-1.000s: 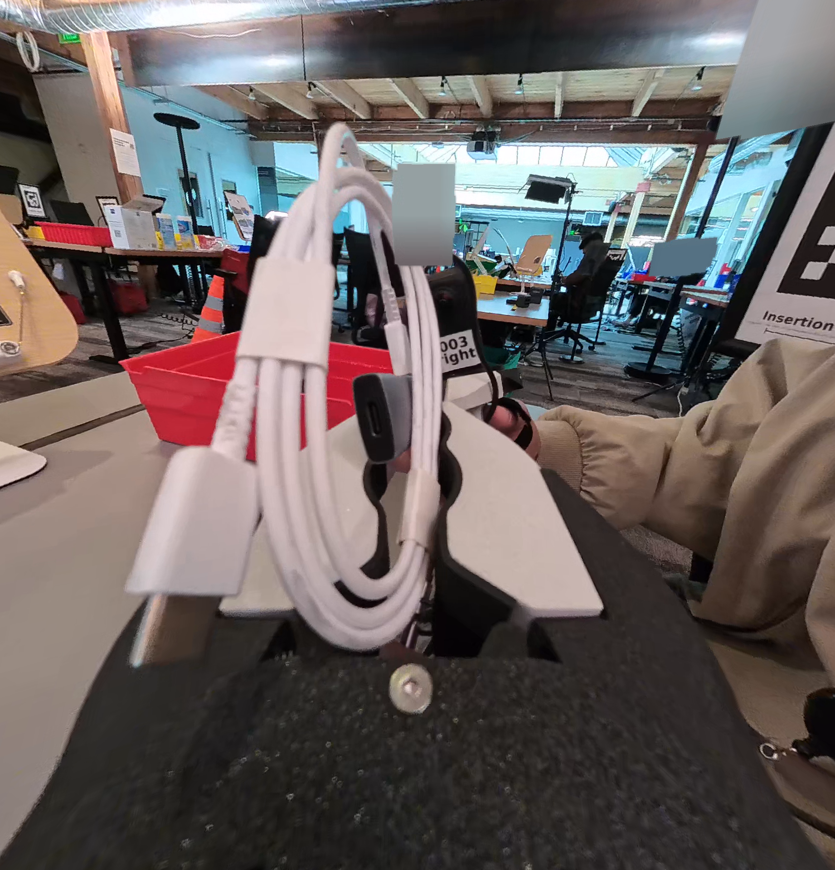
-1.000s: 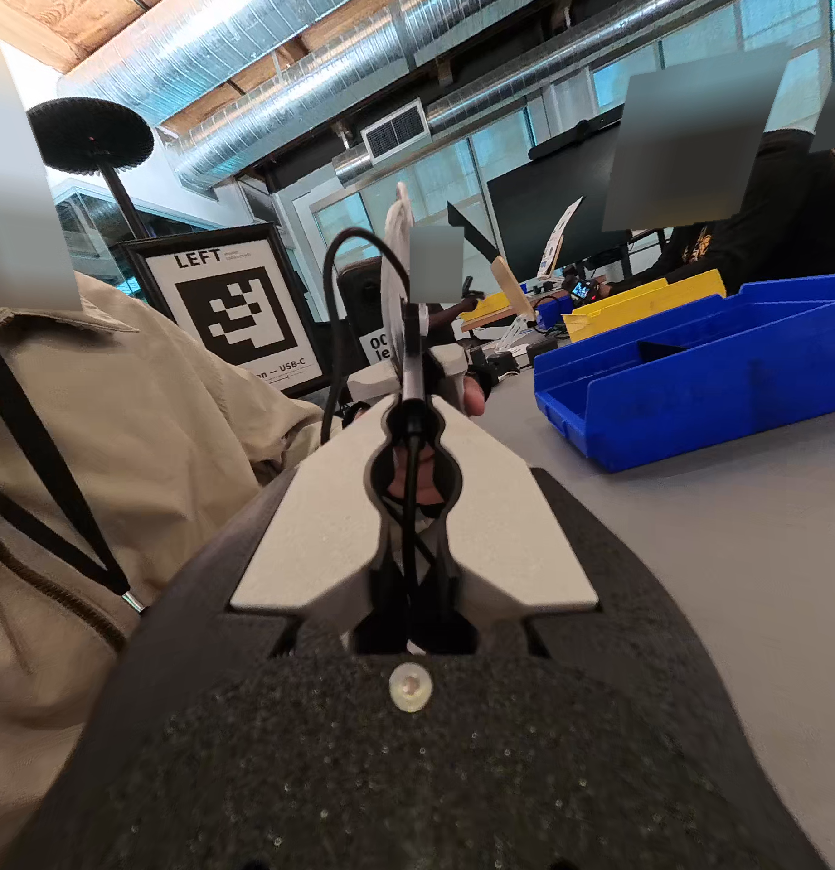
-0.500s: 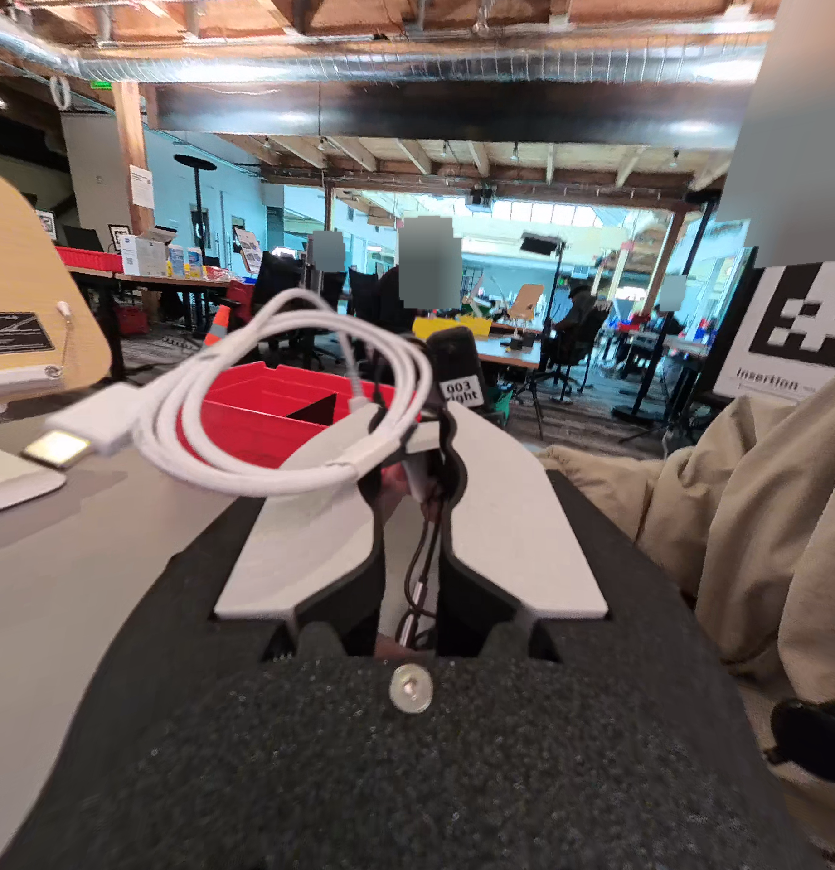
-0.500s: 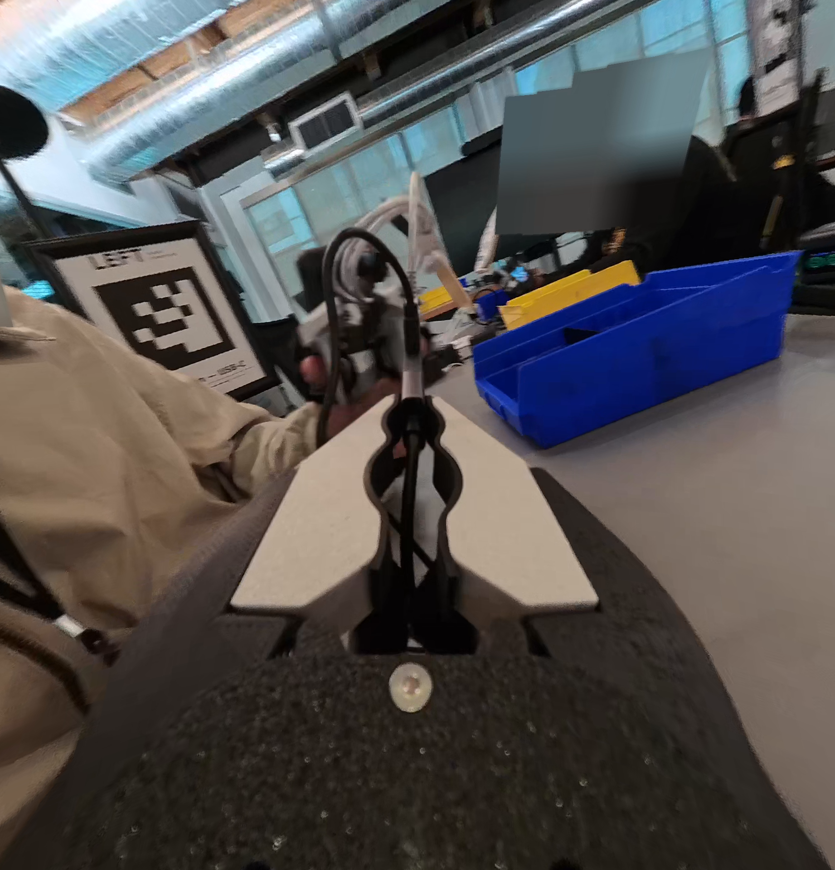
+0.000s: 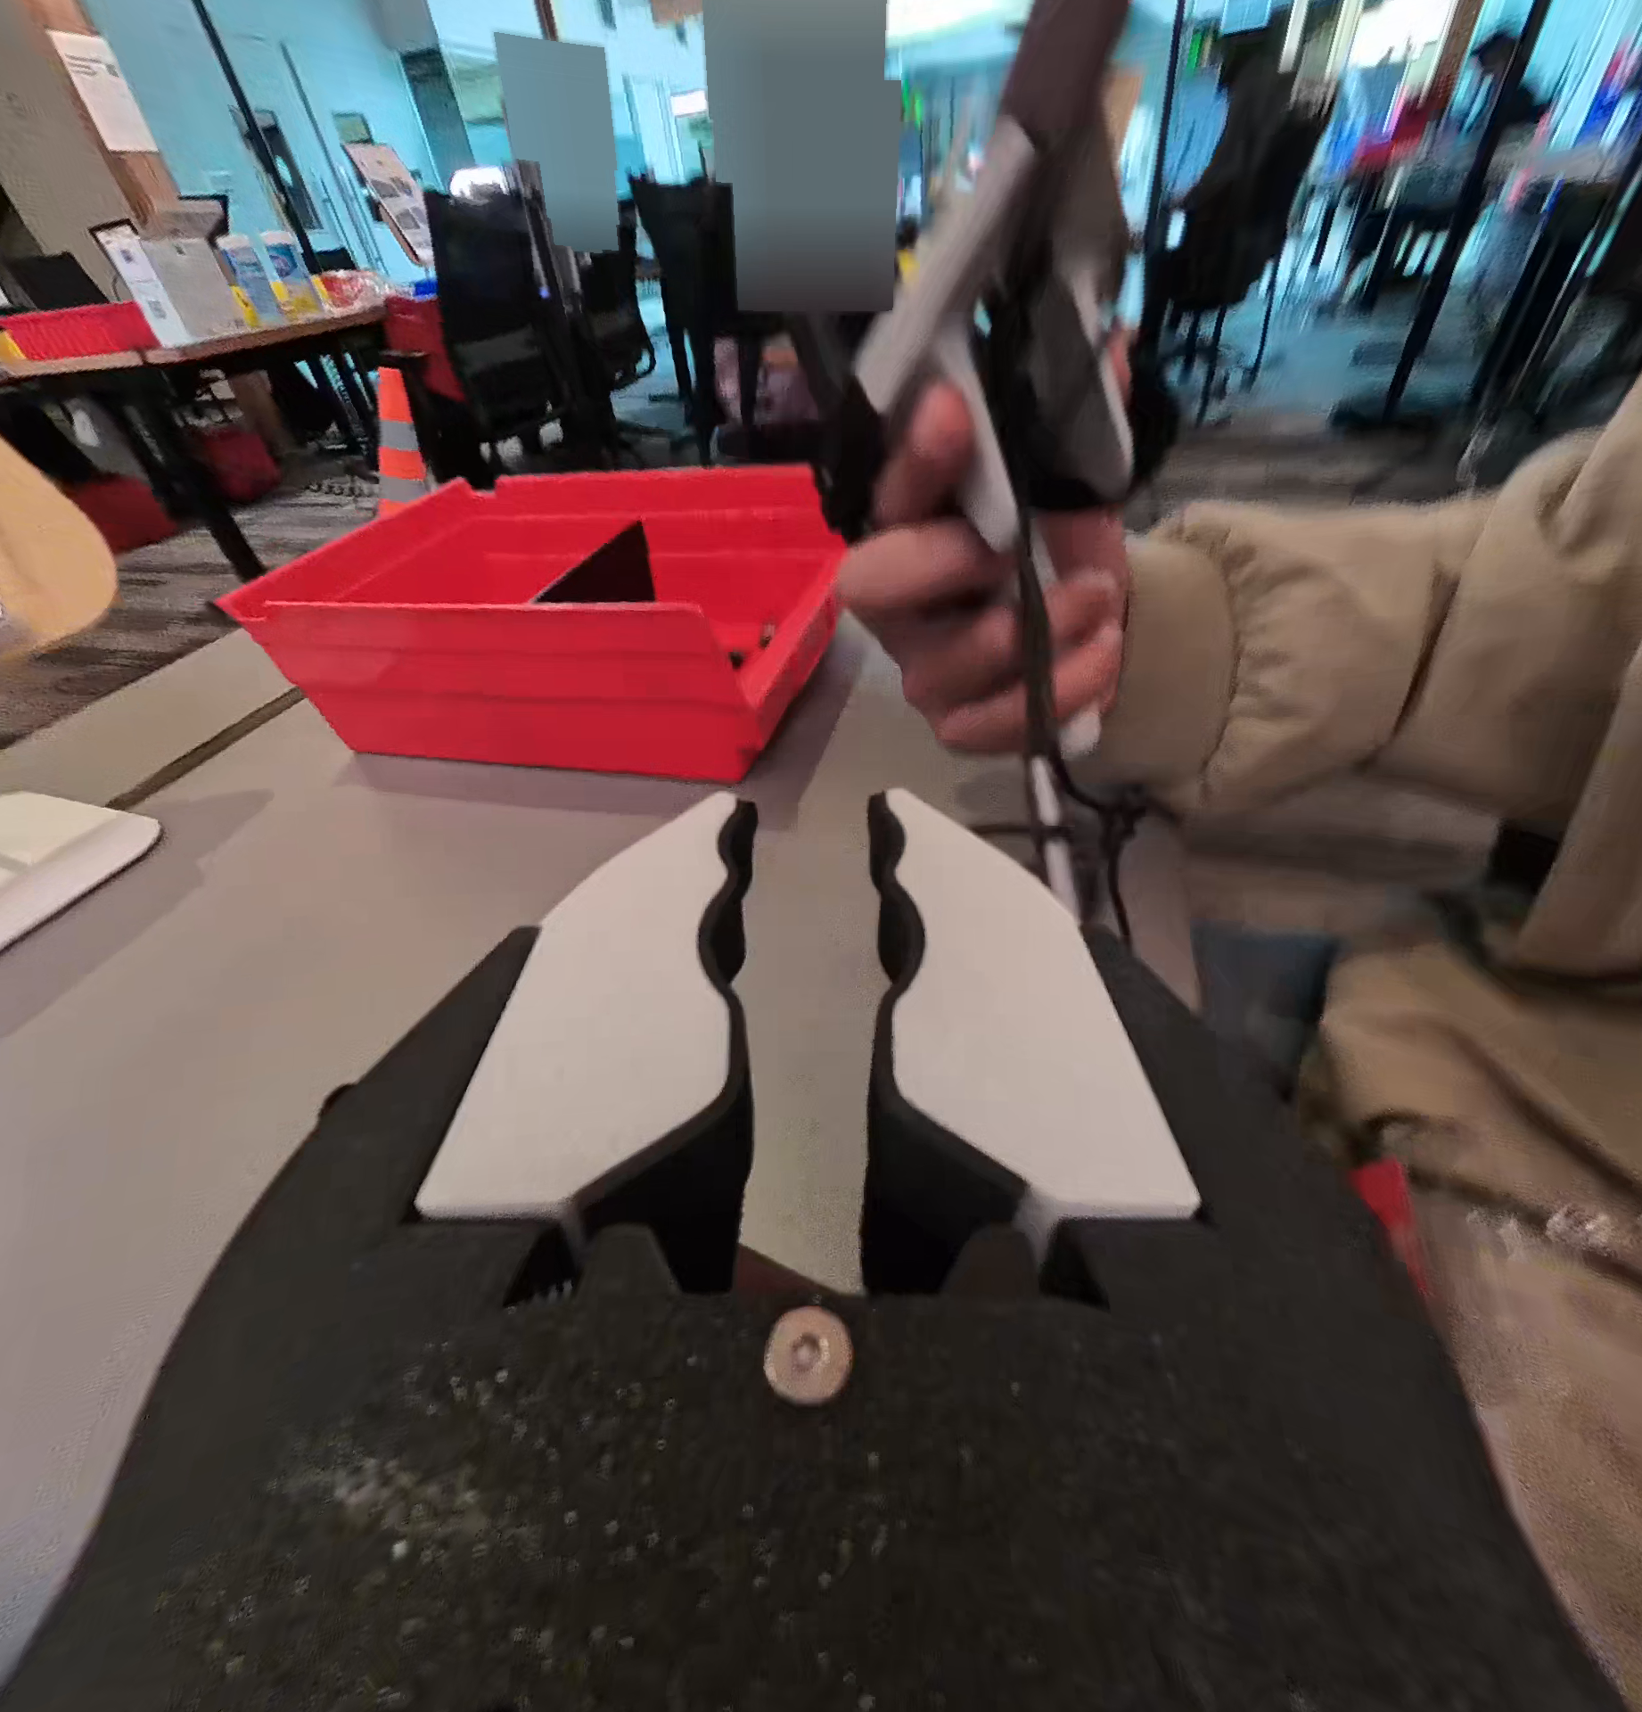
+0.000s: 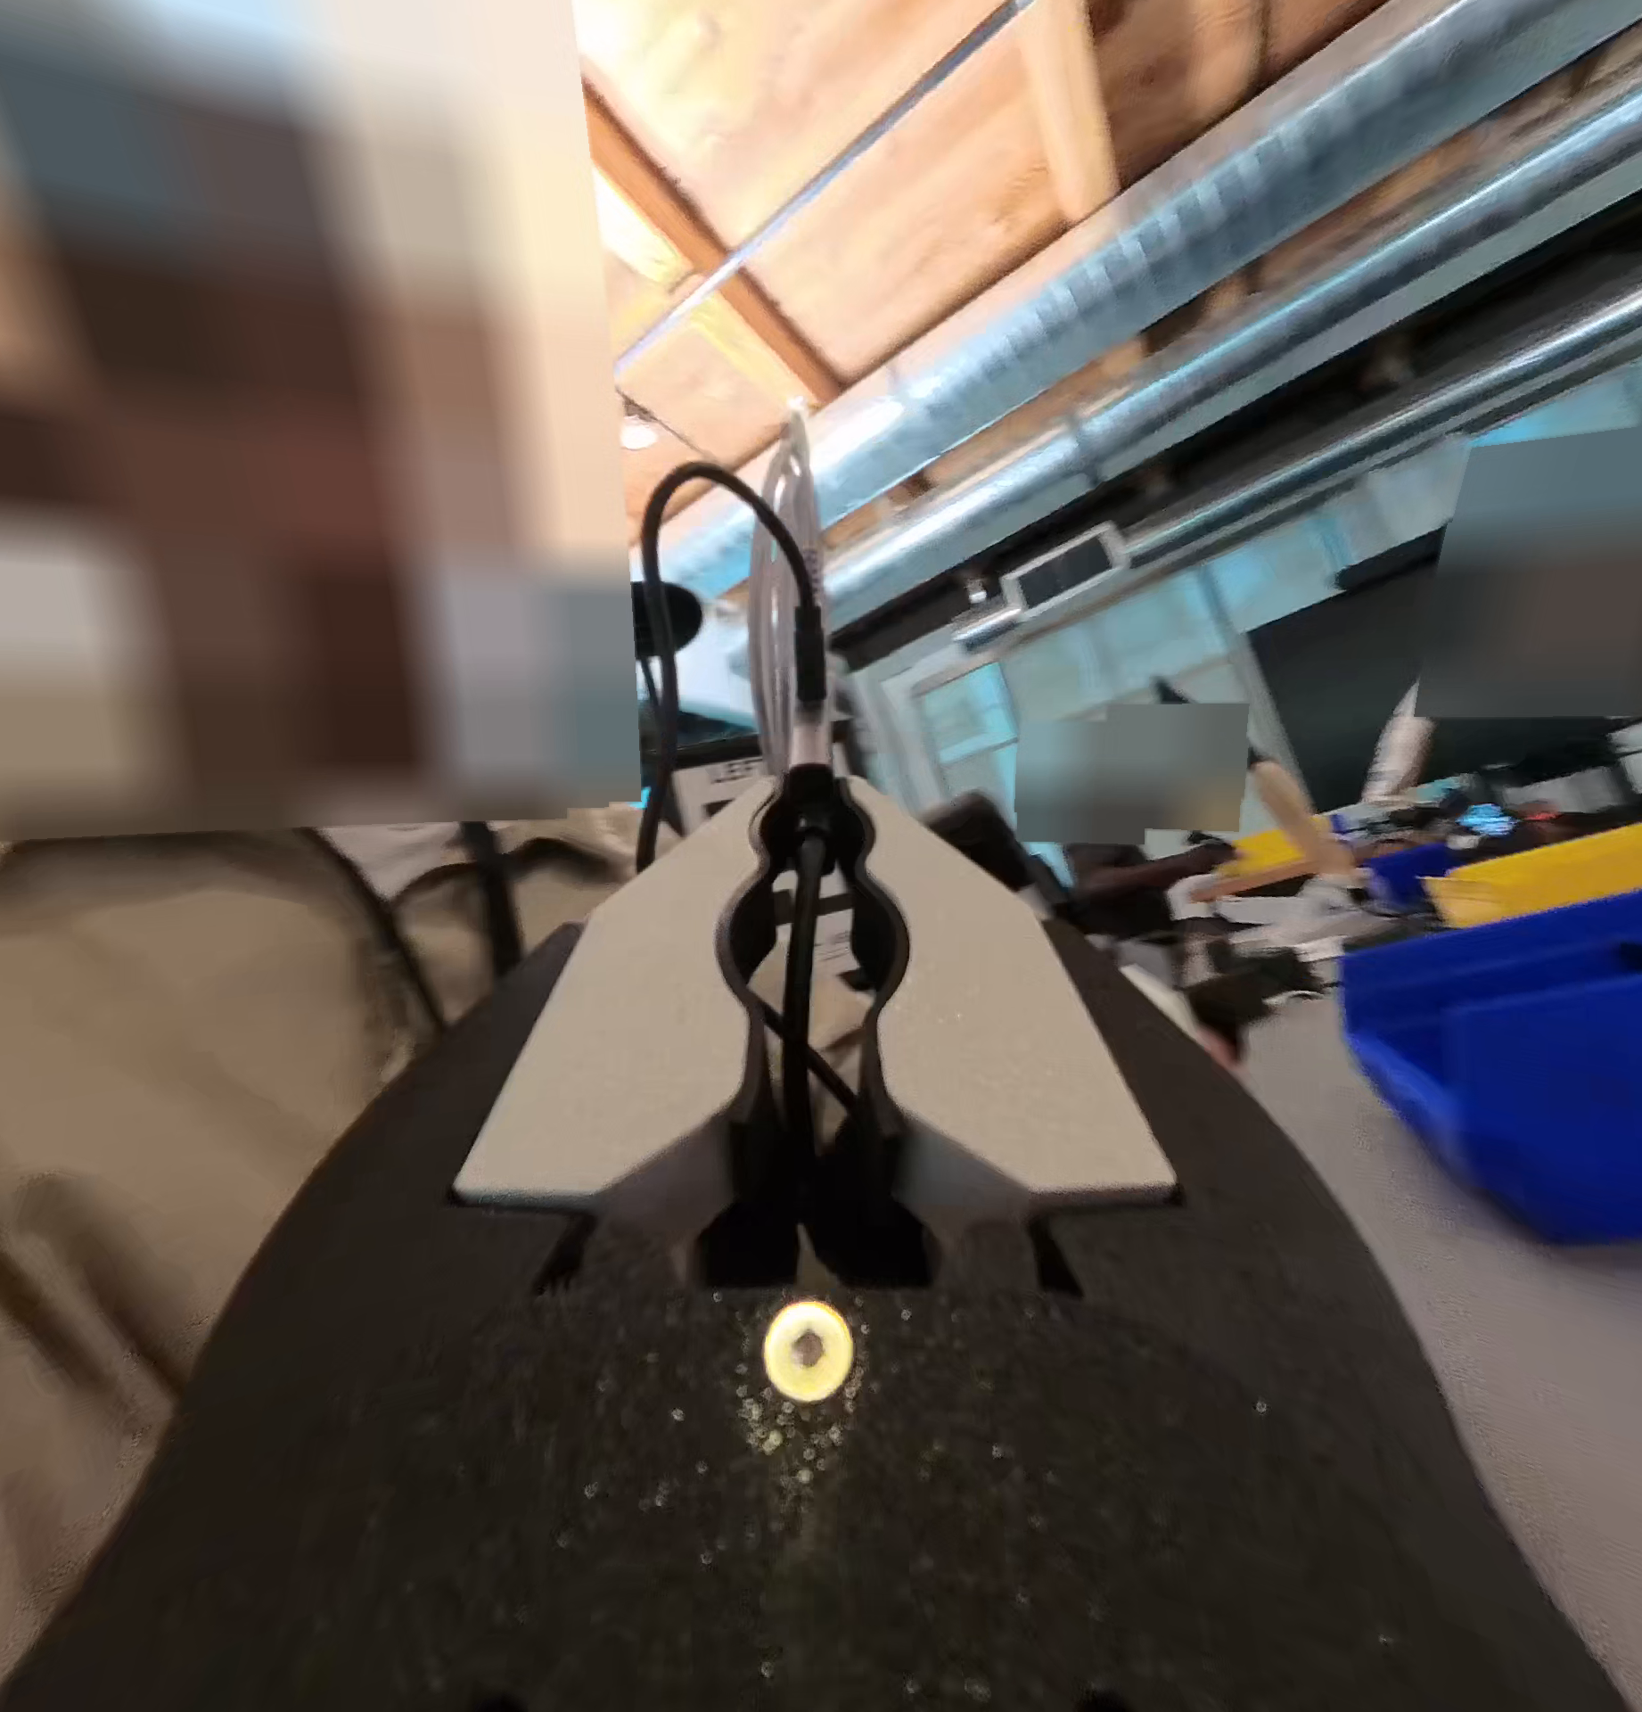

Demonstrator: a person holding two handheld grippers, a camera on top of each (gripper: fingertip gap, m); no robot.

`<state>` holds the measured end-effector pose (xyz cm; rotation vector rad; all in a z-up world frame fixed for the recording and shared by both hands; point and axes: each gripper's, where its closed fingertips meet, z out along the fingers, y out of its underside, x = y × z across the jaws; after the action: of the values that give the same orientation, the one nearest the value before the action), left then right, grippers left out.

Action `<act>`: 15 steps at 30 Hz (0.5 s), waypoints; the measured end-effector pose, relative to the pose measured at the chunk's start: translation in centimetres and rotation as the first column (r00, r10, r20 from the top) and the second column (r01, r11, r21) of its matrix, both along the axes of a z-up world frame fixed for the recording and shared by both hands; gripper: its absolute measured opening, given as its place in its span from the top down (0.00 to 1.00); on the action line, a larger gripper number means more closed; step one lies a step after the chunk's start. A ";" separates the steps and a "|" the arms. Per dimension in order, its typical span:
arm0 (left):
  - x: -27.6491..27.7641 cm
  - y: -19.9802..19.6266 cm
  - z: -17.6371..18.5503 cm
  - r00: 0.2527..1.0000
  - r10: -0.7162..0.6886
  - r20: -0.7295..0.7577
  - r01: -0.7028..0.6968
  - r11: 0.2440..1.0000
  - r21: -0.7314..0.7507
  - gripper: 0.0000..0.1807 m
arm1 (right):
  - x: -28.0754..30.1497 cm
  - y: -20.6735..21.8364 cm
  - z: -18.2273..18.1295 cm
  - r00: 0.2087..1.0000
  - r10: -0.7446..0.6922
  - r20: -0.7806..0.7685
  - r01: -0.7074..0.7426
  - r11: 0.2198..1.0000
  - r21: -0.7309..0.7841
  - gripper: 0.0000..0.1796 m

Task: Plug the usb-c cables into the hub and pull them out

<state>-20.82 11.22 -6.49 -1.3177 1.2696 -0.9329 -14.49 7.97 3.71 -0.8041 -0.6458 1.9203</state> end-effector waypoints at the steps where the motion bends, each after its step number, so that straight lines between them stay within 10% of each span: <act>1: -0.2 0.1 0.9 0.999 -0.005 0.053 0.008 0.998 -0.055 0.87 | -0.2 -0.7 0.1 0.999 0.042 0.007 -0.042 0.999 0.018 0.96; 7: -1.0 -3.1 5.8 0.953 -0.148 0.266 0.181 0.978 -0.105 0.87 | -3.6 -0.8 -3.2 0.967 -0.043 0.251 0.020 0.995 0.094 0.96; 15: -0.9 -2.1 4.6 0.976 -0.107 0.187 0.127 0.987 -0.100 0.85 | -3.5 2.1 -5.6 0.856 -0.305 0.417 0.226 0.947 0.229 0.96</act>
<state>-21.71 9.10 -1.94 -1.2219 1.1777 -1.1947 -17.94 10.06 -1.85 -1.1743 -0.9125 1.4087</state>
